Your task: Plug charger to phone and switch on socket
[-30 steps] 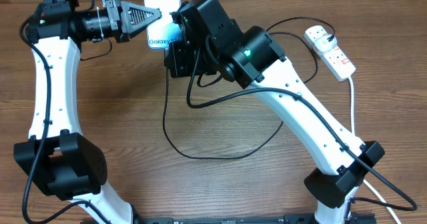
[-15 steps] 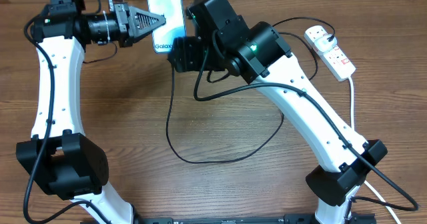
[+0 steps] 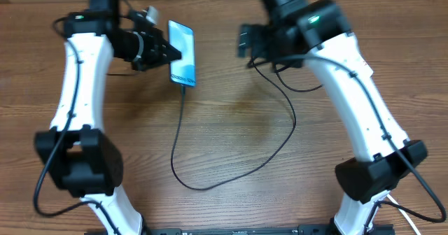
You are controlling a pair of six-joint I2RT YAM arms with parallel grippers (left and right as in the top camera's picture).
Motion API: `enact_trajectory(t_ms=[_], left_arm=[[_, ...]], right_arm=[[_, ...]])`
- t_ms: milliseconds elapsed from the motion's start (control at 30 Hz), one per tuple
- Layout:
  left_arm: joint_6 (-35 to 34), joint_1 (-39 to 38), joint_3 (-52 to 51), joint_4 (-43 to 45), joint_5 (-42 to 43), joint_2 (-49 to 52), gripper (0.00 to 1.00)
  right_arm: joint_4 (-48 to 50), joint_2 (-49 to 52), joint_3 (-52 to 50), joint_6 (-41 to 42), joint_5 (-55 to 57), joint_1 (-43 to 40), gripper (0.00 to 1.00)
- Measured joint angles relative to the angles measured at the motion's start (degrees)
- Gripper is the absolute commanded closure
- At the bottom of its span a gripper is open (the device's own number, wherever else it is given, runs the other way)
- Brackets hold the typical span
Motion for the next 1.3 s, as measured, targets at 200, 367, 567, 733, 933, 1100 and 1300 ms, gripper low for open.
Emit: enact_trajectory(t_ms=[200, 367, 567, 733, 933, 1100, 1300], left_arm=[[0.7, -5.5, 0.0, 2.9, -2.8, 7.7, 0.96], [0.8, -8.0, 0.0, 8.8, 0.0, 14.3, 0.96], [-0.3, -8.3, 0.0, 14.4, 2.8, 18.4, 0.96], [-0.9, -8.3, 0.0, 14.1, 3.3, 21.3, 0.96], [-1.1, -8.3, 0.0, 13.0, 3.2, 22.3, 0.96], [-1.0, -8.3, 0.0, 11.7, 0.4, 22.3, 0.96], [-1.1, -8.3, 0.0, 9.3, -4.2, 22.3, 0.81]], right_arm=[[-4.2, 0.0, 0.0, 0.0, 0.4, -9.7, 0.00], [-5.2, 0.0, 0.0, -1.3, 0.5, -13.9, 0.00], [-5.3, 0.0, -1.0, -2.7, 0.5, -14.5, 0.00], [-4.3, 0.0, -1.2, -3.2, 0.5, -14.5, 0.00], [-2.9, 0.0, -1.3, -3.3, 0.5, -14.5, 0.00], [-2.9, 0.0, -1.6, -3.3, 0.5, -14.5, 0.00], [-2.9, 0.0, -1.6, -3.3, 0.5, -14.5, 0.00]])
